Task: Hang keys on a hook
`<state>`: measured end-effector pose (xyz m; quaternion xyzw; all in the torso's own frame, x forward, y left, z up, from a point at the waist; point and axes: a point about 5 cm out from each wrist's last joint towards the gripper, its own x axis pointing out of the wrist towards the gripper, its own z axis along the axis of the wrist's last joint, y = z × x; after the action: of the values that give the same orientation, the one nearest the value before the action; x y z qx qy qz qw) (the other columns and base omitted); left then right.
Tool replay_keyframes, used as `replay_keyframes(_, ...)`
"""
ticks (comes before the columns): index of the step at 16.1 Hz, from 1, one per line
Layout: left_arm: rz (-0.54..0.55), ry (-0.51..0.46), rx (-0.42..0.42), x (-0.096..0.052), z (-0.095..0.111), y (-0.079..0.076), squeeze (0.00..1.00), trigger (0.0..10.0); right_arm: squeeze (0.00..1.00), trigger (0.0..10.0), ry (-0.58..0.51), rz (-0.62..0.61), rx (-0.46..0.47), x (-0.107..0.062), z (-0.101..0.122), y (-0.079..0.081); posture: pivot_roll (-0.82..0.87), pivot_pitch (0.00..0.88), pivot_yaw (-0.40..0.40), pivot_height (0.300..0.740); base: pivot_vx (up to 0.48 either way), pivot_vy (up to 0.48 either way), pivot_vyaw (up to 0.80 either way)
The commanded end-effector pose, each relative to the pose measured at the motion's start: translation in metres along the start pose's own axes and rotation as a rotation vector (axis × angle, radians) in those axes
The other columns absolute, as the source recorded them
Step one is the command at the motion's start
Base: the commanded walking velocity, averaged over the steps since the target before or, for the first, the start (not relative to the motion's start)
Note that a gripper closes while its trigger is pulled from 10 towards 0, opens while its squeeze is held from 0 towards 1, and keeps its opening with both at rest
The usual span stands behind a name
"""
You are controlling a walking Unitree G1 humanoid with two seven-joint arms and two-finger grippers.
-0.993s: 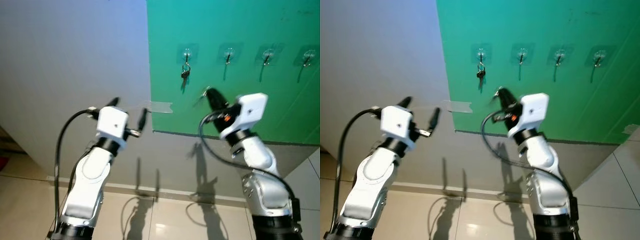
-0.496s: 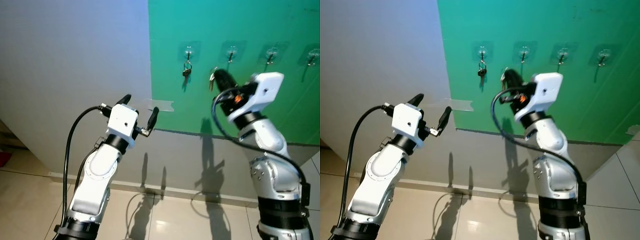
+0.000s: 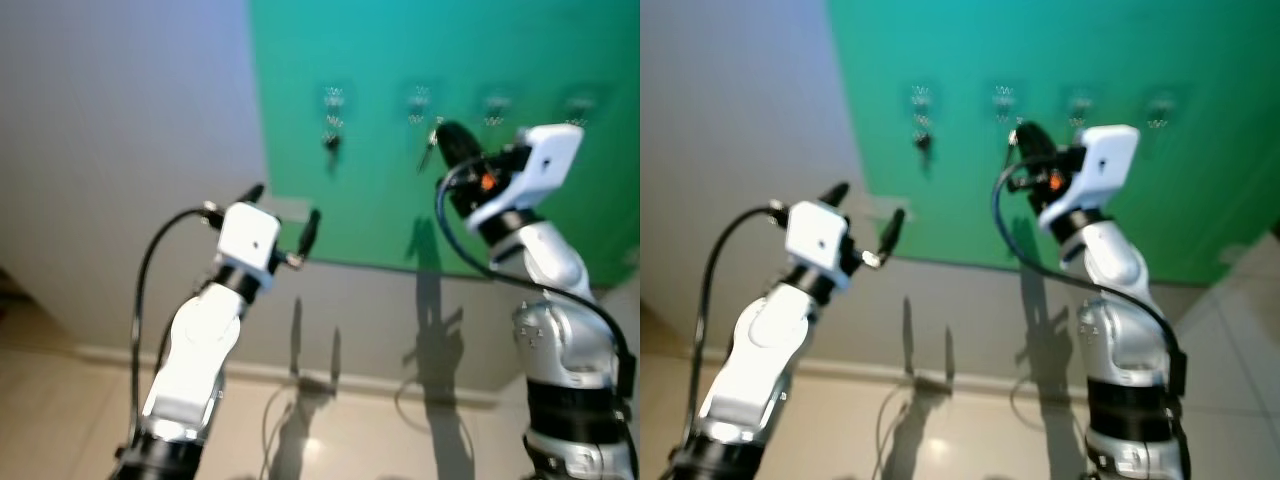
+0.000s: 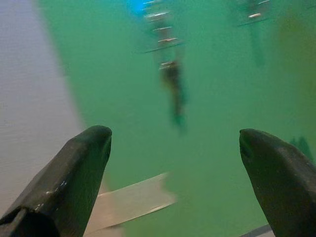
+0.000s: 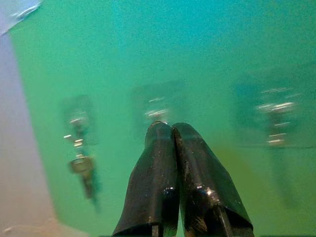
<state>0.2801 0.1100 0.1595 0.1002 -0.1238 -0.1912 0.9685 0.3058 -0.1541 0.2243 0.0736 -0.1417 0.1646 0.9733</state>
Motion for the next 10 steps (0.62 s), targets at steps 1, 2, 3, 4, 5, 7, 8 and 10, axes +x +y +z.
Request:
replay_keyframes(1,0.015,0.003,0.018,0.0012,-0.0003,0.0058,0.00,10.0,0.00,10.0,-0.017,0.022,0.014,0.0014,0.0049,0.0043,-0.05,0.000,0.027,0.740,0.000,-0.480,0.00)
replay_keyframes(2,0.013,0.026,-0.026,0.0017,-0.0024,0.0057,0.00,10.0,0.00,10.0,-0.018,0.024,0.015,0.0015,0.0051,0.0053,-0.06,0.000,0.034,0.740,0.000,0.000,0.00)
replay_keyframes(3,0.021,0.066,-0.079,0.0022,-0.0061,0.0064,0.00,10.0,0.00,10.0,-0.018,0.026,0.016,0.0015,0.0052,0.0063,-0.06,0.000,0.034,0.740,0.000,0.480,0.00)
replay_keyframes(4,0.030,0.053,-0.060,0.0032,-0.0051,0.0091,0.00,10.0,0.00,10.0,-0.019,0.036,0.024,0.0015,0.0051,0.0093,-0.06,0.000,0.036,0.740,0.000,0.480,0.00)
replay_keyframes(5,0.033,0.038,-0.044,0.0036,-0.0036,0.0101,0.00,10.0,0.00,10.0,-0.018,0.042,0.028,0.0016,0.0048,0.0107,-0.06,0.000,0.036,0.740,0.000,0.480,0.00)
replay_keyframes(7,0.047,0.037,-0.032,0.0037,-0.0030,0.0123,0.00,10.0,0.00,10.0,-0.017,0.046,0.036,0.0021,0.0043,0.0120,-0.06,0.000,0.036,0.740,0.000,0.000,0.00)
replay_keyframes(8,0.038,0.036,-0.032,0.0034,-0.0023,0.0128,0.00,10.0,0.00,10.0,-0.018,0.049,0.043,0.0022,0.0043,0.0132,-0.05,0.000,0.040,0.740,0.000,0.000,0.00)
replay_keyframes(10,0.018,0.032,-0.031,0.0034,-0.0004,0.0124,0.00,10.0,0.00,10.0,-0.015,0.052,0.052,0.0027,0.0036,0.0137,-0.05,0.000,0.041,0.740,0.000,0.000,0.00)
